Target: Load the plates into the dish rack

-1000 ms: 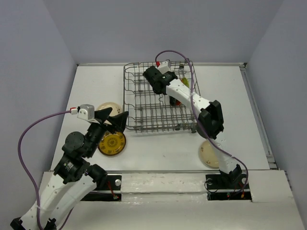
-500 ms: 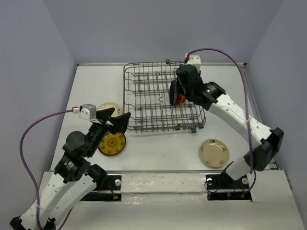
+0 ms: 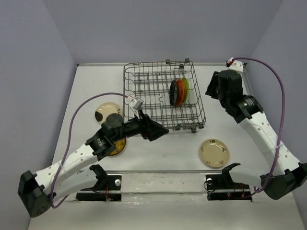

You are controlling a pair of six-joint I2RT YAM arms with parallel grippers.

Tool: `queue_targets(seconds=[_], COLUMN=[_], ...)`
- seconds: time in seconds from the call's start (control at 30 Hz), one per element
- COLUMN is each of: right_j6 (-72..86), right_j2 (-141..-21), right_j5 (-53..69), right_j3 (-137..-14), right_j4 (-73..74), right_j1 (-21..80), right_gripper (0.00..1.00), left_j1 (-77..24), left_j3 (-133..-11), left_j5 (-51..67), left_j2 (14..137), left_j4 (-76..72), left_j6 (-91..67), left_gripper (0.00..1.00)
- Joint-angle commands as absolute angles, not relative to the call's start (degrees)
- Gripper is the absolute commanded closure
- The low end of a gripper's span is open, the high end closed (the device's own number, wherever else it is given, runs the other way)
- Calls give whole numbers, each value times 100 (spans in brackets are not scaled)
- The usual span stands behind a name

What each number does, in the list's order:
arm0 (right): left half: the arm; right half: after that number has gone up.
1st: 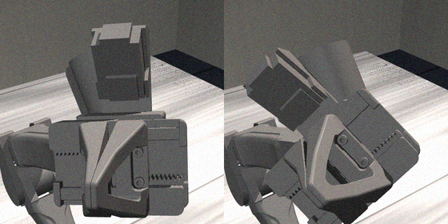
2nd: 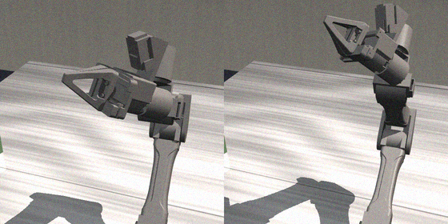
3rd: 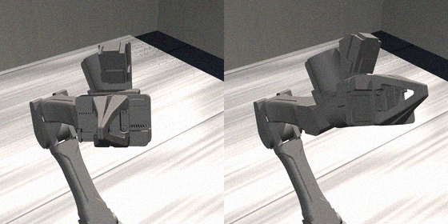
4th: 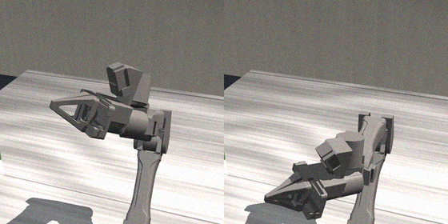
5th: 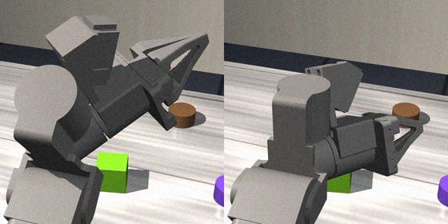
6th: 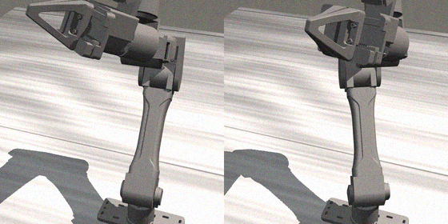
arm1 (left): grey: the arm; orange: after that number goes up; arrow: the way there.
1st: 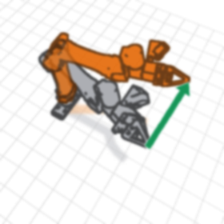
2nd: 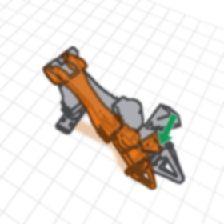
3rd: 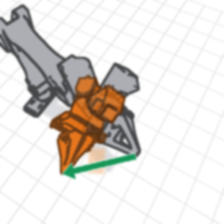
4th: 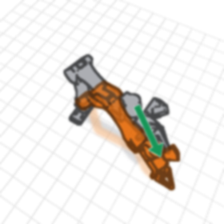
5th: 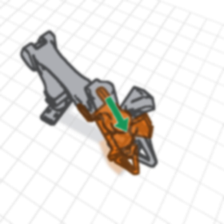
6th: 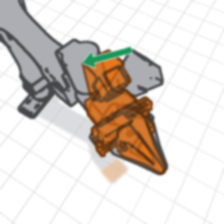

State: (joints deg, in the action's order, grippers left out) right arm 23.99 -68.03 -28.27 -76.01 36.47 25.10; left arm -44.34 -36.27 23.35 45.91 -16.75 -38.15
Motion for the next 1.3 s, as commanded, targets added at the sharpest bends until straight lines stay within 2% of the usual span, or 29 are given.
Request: queue_targets(seconds=[0.0,0.1,0.2,0.4,0.57,1.0,1.27], right_j6=[2206,2153,2109,2013,1951,1916,1846], right_j2=[-6574,-6522,-6425,-6188,-5986,-5458,-5291], right_j5=[-2461,-2365,-2320,-2364,-2294,-1732,-1565], right_j3=[-7866,-7954,-8016,-8261,-8516,-8262,-8112], right_j4=[3489,3568,3621,3910,4104,4070,3999], right_j1=[2242,2101,2030,1978,1978,1978,1978], right_gripper=[48,48,48,48,48,48,48], left_j1=[-5901,-6642,-6951,-7225,-7382,-7506,-7506], left_j3=[-3647,-3814,-3972,-4613,-4772,-5458,-5546], left_j5=[2015,1372,1108,703,405,115,-307], left_j2=[5228,6115,7360,8910,9623,10889,11197], left_j4=[-2513,-2618,-2838,-3023,-3401,-3630,-3806], left_j6=[-4544,-4623,-4816,-5167,-5642,-6126,-6363], left_gripper=[23,24,28,32,40,50,52])
